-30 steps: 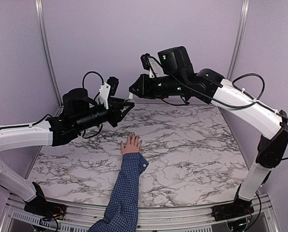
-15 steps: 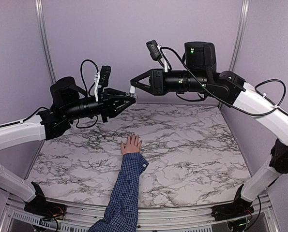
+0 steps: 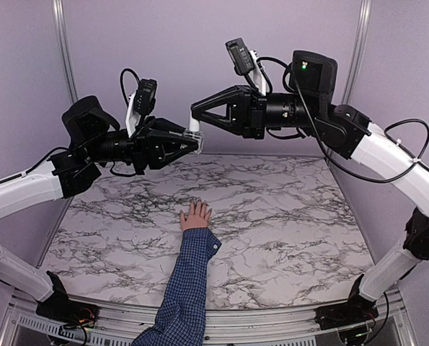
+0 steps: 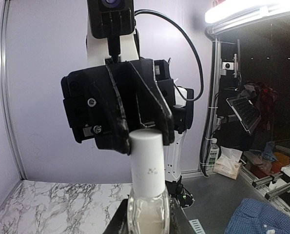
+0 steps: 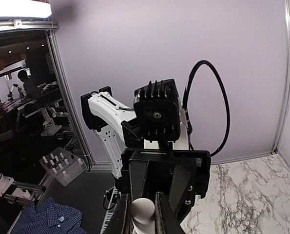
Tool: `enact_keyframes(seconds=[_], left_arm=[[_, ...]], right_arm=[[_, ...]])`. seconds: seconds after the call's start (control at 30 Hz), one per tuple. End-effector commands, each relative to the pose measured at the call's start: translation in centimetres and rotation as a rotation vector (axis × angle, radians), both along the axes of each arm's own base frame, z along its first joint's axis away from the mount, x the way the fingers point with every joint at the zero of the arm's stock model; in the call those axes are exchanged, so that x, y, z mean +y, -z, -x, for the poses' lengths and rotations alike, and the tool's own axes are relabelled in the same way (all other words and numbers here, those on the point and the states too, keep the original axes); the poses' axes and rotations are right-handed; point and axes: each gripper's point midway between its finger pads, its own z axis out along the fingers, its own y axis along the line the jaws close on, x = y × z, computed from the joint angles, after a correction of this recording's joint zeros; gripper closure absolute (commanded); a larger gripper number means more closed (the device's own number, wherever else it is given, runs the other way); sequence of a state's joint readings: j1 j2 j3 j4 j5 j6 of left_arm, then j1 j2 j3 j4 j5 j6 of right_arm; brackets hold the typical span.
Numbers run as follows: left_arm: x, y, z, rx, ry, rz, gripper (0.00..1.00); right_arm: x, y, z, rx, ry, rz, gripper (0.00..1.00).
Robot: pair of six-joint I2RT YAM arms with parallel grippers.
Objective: Paint the nails
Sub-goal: Unscrew the nail polish bottle cap from the nail polish bottle.
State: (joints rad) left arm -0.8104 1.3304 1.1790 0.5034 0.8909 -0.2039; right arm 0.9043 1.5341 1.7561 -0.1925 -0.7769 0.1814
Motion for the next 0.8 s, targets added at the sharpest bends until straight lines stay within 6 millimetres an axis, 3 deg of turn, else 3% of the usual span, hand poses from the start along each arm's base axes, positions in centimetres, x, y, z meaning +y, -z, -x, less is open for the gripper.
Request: enact_keyframes(seconds=[0.0,0.07,0.17,0.3,0.5,0.77], left_arm=[[0.6,-1.5,4.3,-0.085,0.183,0.023,1.00],[0.7,-1.5,4.2,-0.086,0.172,0.025,1.00],[0.6,-1.2,3.5,-0.084,0.122,0.030,1.00],[0.5,-0.5,1.5,-0.083,-0.008,0.040,1.00],[0.5,0.7,-1.3,-0.064,-0.181,0.035,1.00],[1.3,3.1,-7.3,0.012,-0.517,-0.011,1.00]], right_arm=[[0.1,-1.2,-0.4,-0.063,-0.016,-0.057,1.00],[0.0,-1.2,-0.5,-0.061,-0.012,-0.058,0.99],[-0.2,-1.4,-0.9,-0.045,0.003,-0.059,0.89],[-0.7,-1.9,-1.3,-0.026,0.044,-0.072,0.60],[-1.5,-2.0,-1.9,0.015,0.112,-0.088,0.36],[-0.7,0.1,-5.9,0.160,0.357,0.040,0.33]])
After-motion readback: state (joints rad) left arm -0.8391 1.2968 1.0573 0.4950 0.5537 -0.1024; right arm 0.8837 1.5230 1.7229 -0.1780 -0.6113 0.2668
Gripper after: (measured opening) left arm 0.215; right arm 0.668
